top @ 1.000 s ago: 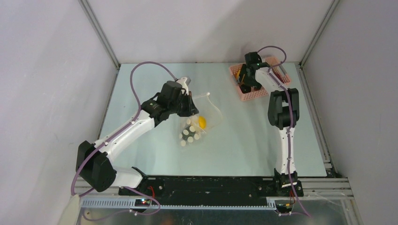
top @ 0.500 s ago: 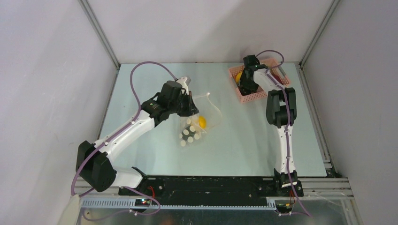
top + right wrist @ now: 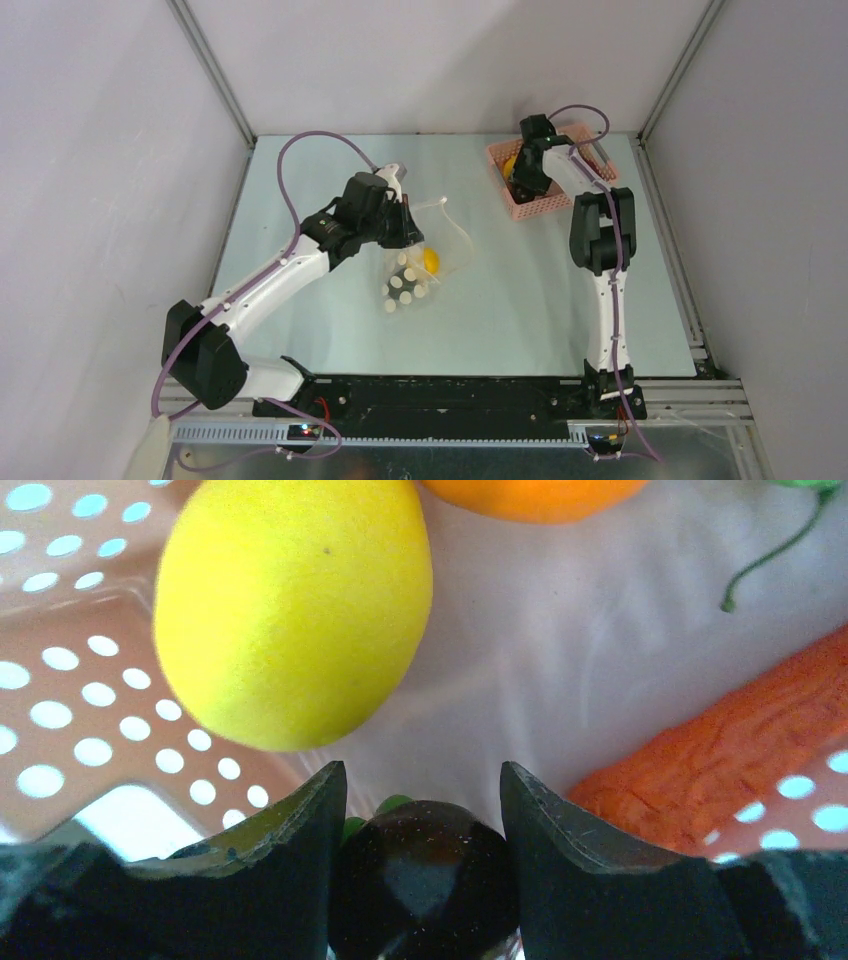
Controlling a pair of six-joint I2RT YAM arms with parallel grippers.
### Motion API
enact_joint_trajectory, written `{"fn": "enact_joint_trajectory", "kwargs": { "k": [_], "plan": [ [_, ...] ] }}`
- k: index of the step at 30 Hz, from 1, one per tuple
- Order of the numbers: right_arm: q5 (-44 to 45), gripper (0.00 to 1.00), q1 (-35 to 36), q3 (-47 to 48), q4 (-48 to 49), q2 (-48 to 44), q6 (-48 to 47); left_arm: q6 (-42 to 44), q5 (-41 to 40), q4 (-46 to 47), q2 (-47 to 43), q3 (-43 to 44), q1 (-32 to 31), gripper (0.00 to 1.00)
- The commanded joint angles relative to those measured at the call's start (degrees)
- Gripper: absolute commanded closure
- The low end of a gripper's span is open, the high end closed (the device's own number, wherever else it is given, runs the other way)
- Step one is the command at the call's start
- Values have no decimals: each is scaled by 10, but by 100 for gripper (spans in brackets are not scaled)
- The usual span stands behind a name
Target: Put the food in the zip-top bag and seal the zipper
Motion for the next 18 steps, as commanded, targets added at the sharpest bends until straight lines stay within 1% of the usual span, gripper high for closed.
{"fn": "enact_joint_trajectory", "kwargs": {
  "k": [1, 6, 12, 15, 18],
  "plan": [
    [26, 100, 0, -25, 40, -106, -8, 6, -7, 15, -10, 9, -2, 100],
    [38, 100, -7, -85, 102, -183, -21, 4, -8, 17, -12, 11, -3, 100],
    [38, 100, -14, -132, 139, -260, -40, 1, -5, 17, -11, 15, -3, 100],
    [10, 100, -15, -152, 161, -302, -51, -1, -3, 19, -11, 16, -3, 100],
    [-44, 100, -13, -192, 179, -352, -51, -5, -3, 21, -11, 17, -2, 100]
  ]
}}
